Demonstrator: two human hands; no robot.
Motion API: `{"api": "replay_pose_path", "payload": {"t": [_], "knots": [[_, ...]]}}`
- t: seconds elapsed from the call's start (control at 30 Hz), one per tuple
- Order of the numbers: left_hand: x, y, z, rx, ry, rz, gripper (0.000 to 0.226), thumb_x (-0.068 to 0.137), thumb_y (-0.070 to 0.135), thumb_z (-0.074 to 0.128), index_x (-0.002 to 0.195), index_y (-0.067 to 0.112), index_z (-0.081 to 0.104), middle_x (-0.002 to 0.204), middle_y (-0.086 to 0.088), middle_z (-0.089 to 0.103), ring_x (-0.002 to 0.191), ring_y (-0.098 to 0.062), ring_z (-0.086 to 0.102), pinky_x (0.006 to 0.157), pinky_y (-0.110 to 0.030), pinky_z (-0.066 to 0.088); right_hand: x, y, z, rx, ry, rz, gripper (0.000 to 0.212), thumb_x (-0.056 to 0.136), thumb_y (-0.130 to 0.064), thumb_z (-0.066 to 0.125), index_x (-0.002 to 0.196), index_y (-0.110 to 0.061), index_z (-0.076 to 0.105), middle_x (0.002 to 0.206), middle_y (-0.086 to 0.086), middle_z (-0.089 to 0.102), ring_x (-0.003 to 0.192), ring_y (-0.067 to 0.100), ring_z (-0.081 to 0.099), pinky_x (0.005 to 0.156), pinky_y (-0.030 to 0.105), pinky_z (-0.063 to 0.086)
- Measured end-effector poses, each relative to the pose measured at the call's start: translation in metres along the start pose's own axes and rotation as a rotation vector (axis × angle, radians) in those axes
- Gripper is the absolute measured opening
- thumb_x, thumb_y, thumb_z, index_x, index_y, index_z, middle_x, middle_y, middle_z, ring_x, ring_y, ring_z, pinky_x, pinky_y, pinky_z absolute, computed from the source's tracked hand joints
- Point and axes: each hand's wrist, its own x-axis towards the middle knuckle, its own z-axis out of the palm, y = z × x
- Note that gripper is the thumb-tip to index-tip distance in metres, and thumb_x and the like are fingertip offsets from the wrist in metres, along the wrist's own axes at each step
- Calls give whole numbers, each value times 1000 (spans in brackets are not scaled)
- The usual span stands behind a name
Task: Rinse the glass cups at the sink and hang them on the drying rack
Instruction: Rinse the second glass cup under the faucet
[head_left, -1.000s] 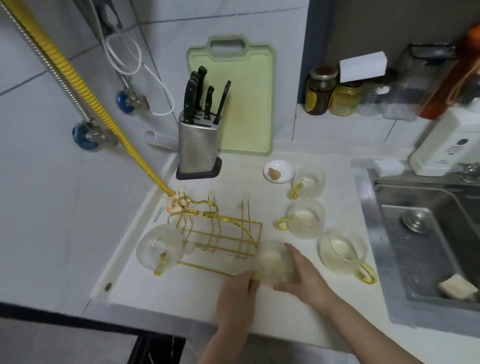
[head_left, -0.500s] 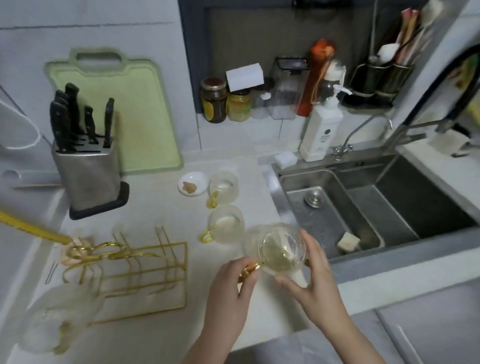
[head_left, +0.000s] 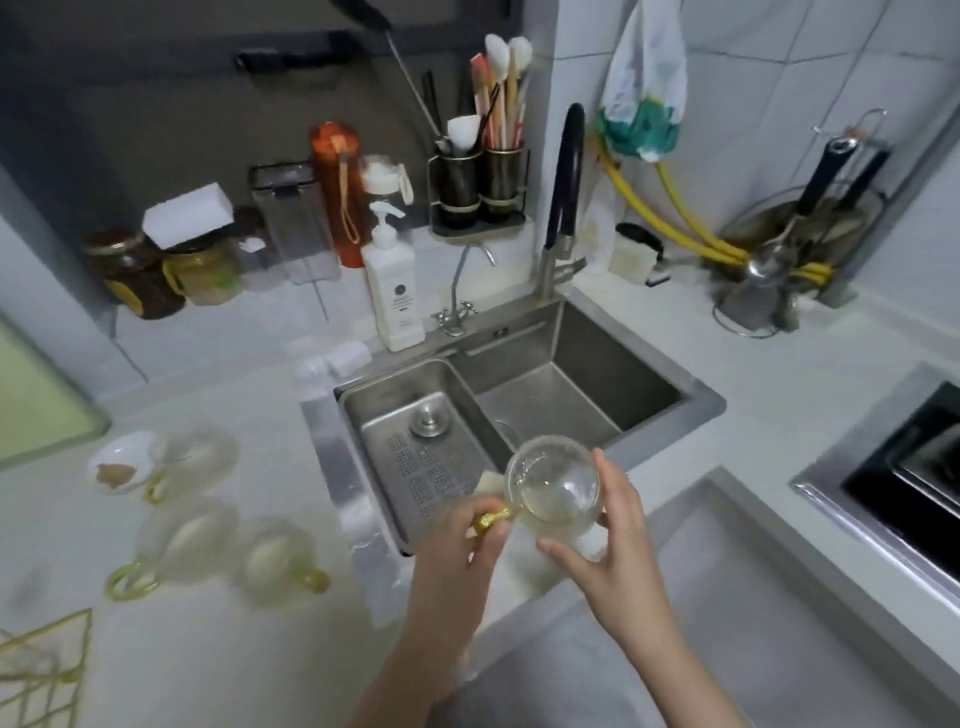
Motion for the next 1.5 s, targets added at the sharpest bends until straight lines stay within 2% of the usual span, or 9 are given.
{"api": "replay_pose_path", "payload": {"t": [0.17,0.3,0.37,0.6,0.7,0.8,0.93,1.17,1.5], "knots": [[34,26,86,-236,-28,-122,17,81,2,69,90,17,67,84,8,72,79,0,65,73,-14,51,36,49,-72,-46,-21,77,99,57,-60,73,141,-43,24,135,-17,48,122,10,47,94,35,49],[55,41,126,-257,-20,-149,19,84,6,67,94,22,67,92,8,72,85,1,65,75,-11,50,66,69,-107,53,-34,150,90,54,-53,81,130,-54,32,119,-22,56,104,1,56,78,13,46],[71,44,136,-256,-37,-158,18,85,8,66,97,22,67,92,10,71,88,-2,65,80,-15,51,82,73,-113,118,-60,208,89,55,-53,83,131,-42,37,118,-20,56,101,3,58,77,15,44],[144,45,151,-204,-31,-189,17,85,13,68,102,15,64,92,3,68,81,-5,65,71,-19,52,154,77,-102,189,-157,245,37,71,-56,71,99,-48,48,98,-20,62,85,-13,59,65,1,43],[175,40,153,-201,-33,-232,21,86,12,66,100,27,62,97,2,67,91,-14,65,85,-36,56,189,92,-97,198,-227,233,57,74,-59,67,124,-43,48,120,-17,60,109,-2,57,93,19,49],[205,39,159,-257,-72,-282,25,89,3,59,86,28,59,81,13,69,74,-1,65,73,-23,56,223,97,-98,205,-305,300,75,77,-57,61,142,-36,30,136,-20,40,126,5,41,108,29,33],[244,32,165,-302,-69,-406,12,92,15,59,98,24,54,90,3,65,71,-11,64,61,-23,56,261,105,-96,167,-336,312,60,91,-33,55,145,-30,28,133,-17,38,119,-1,33,100,20,27],[289,27,168,-253,-40,-660,17,89,38,61,84,22,56,88,-12,65,70,-30,66,57,-36,58,319,109,-82,6,-467,419,47,90,-54,45,130,-29,46,111,-7,54,108,17,52,102,35,38],[316,10,183,-340,13,-845,62,85,53,60,118,0,54,84,-21,67,58,-30,70,49,-35,58,386,131,-65,-265,-699,401,64,81,-75,33,98,-20,62,101,2,63,94,19,58,95,37,41]]}}
